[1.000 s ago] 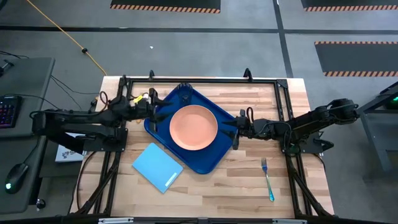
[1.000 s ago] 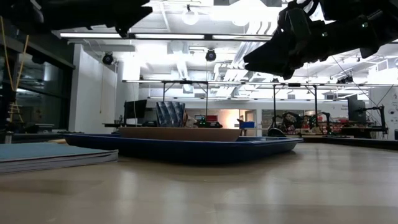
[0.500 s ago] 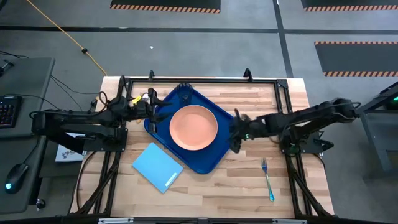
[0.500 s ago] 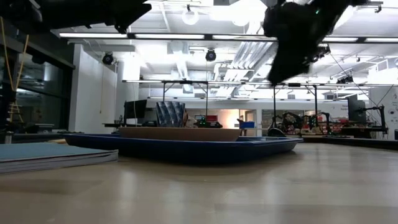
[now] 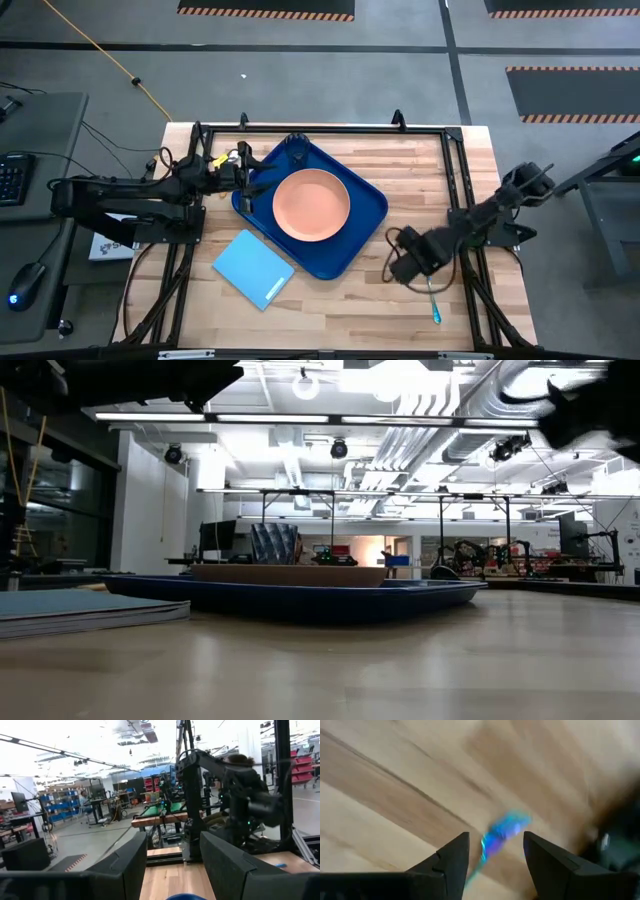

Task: Pick and place plate/cup/fork/spoon on tray
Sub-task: Put the blue fork on the blue serving tray to the right of the light orange plate

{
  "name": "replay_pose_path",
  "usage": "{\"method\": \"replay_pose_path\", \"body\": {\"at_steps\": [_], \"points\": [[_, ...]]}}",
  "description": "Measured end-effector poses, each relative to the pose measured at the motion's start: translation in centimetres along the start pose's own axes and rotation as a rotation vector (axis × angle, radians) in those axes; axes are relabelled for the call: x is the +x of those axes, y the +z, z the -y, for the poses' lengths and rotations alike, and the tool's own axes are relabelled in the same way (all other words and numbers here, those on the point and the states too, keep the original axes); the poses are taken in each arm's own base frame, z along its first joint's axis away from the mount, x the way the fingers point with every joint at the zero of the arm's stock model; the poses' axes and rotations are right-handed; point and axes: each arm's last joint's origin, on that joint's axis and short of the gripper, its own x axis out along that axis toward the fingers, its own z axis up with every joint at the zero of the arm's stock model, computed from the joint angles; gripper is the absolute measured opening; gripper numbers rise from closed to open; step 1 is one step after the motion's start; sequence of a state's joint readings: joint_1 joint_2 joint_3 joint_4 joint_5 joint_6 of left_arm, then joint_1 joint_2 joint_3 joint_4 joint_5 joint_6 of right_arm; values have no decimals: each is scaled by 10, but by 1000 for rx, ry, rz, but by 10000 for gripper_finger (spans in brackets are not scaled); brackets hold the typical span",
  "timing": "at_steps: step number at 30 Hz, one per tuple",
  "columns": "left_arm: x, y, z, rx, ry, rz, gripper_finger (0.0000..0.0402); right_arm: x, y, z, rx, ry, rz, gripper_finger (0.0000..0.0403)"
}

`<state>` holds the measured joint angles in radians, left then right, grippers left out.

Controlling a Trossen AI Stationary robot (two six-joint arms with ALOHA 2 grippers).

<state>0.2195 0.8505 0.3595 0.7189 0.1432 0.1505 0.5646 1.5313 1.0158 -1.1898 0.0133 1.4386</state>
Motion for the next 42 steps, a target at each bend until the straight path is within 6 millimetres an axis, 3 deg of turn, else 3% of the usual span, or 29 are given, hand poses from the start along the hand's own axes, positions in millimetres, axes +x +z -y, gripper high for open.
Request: {"method": "replay_pose_path", "body": {"at_steps": [6, 13, 21, 30, 34, 42], "points": [[0, 0, 0, -3, 0, 0, 172, 30, -32, 0, 126, 31, -122, 179], [0, -1, 0, -54, -1, -13, 172, 40, -56, -8, 196, 154, -120, 179], [0, -3, 0, -94, -2, -26, 172, 57, -62, 2, 317, 118, -66, 179], [0, -3, 0, -100, -2, -27, 172, 73, -61, 8, 317, 143, -83, 172], [0, -3, 0, -100, -2, -27, 172, 73, -61, 8, 286, 139, -88, 140], [0, -3, 0, -98, -2, -27, 172, 73, -61, 9, 248, 127, -91, 31]]}}
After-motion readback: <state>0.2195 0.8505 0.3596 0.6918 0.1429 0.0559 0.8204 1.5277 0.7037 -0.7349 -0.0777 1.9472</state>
